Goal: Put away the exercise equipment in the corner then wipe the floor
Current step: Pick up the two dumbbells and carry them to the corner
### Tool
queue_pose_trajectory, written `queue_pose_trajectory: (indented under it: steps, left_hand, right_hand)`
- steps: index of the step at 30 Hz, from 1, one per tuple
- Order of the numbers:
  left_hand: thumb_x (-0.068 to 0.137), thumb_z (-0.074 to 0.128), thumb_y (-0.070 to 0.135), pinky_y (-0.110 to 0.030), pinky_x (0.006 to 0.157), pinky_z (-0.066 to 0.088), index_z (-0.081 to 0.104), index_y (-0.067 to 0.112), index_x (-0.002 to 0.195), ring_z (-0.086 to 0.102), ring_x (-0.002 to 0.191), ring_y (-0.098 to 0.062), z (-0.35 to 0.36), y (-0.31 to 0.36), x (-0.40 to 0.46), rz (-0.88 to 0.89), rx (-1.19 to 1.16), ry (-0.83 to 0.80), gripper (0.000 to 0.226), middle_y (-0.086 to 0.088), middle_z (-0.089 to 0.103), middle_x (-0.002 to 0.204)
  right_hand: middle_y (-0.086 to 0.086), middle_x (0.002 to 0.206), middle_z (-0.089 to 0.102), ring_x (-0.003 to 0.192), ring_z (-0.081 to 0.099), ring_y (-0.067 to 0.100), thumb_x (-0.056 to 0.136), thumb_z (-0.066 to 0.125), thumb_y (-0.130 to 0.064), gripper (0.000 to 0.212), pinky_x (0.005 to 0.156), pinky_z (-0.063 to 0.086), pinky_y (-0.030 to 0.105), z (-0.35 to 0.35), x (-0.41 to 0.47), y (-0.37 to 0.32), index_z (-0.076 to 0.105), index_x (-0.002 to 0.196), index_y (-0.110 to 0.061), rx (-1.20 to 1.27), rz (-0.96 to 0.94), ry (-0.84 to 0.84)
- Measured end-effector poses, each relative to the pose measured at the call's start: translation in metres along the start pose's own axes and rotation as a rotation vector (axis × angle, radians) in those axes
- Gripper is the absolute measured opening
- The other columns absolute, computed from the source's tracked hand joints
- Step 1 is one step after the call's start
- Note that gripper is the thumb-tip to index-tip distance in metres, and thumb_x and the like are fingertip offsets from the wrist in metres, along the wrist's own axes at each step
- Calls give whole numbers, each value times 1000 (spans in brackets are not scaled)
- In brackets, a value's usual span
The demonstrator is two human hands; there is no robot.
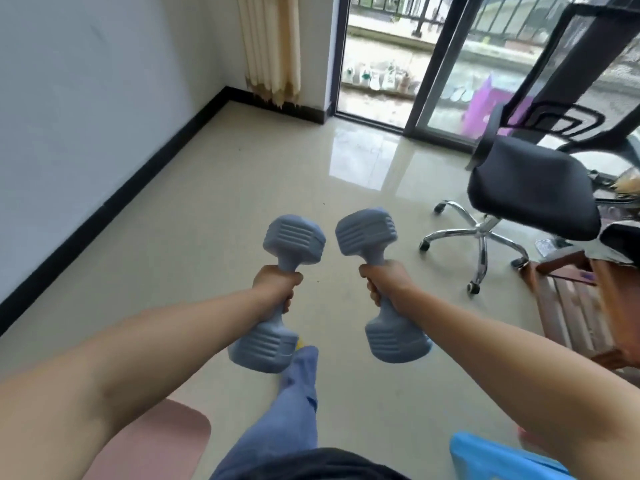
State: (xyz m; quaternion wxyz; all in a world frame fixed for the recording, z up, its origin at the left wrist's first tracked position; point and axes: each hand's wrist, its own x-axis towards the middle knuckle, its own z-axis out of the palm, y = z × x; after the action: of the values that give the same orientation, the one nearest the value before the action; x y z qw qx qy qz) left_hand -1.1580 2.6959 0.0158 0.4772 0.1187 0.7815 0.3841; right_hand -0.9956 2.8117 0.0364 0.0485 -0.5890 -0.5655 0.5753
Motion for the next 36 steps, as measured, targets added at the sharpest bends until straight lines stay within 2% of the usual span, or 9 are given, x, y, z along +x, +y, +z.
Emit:
queue_pose_trajectory:
  steps: [5, 9, 16, 21, 28, 36]
  left_hand:
    - [83, 52, 9, -26, 47, 34, 44, 9, 70, 38, 45, -21, -25, 110, 102, -13, 35, 0, 15, -9, 44, 55]
    - [84, 53, 10, -25, 46, 35, 46, 9, 73, 39, 45, -21, -38, 193, 175, -7, 74, -12, 13, -8, 44, 55]
    - [84, 53, 11, -26, 47, 36, 49, 8, 74, 39, 46, -21, -37, 318, 338, 9, 110, 35, 11, -9, 45, 56]
    - [84, 53, 9, -27, 47, 35, 47, 7, 73, 38, 46, -22, -50, 402, 428, -38, 72, 50, 12, -10, 45, 56]
    - [82, 52, 8, -26, 49, 34, 46, 7, 70, 37, 44, -21, -100, 486, 563, -61, 34, 115, 14, -10, 44, 53]
    - [85, 53, 8, -24, 46, 33, 45, 10, 63, 36, 43, -20, -161, 632, 759, -73, 94, 61, 23, -8, 41, 54]
  right_hand:
    - [7, 53, 46, 42, 39, 19, 82, 53, -10, 13, 45, 33, 24, -6, 104, -99, 49, 69, -9, 59, 12, -15]
    - [7, 54, 46, 42, 39, 19, 81, 53, -9, 10, 45, 33, 23, -23, 178, -165, 49, 72, -8, 99, 16, -10]
    - [8, 54, 46, 43, 39, 19, 82, 53, -9, 8, 45, 33, 24, -55, 357, -287, 50, 75, -8, 43, -10, -14]
    - [8, 54, 45, 41, 38, 18, 80, 52, -8, 14, 44, 31, 22, -70, 461, -385, 45, 68, -9, -1, 28, -37]
    - [6, 55, 44, 41, 37, 17, 80, 51, -8, 14, 45, 31, 21, -40, 591, -502, 43, 68, -10, 13, 42, -97]
    - [7, 55, 45, 41, 38, 18, 80, 52, -8, 12, 45, 32, 22, 14, 741, -618, 44, 70, -9, 154, 118, -48]
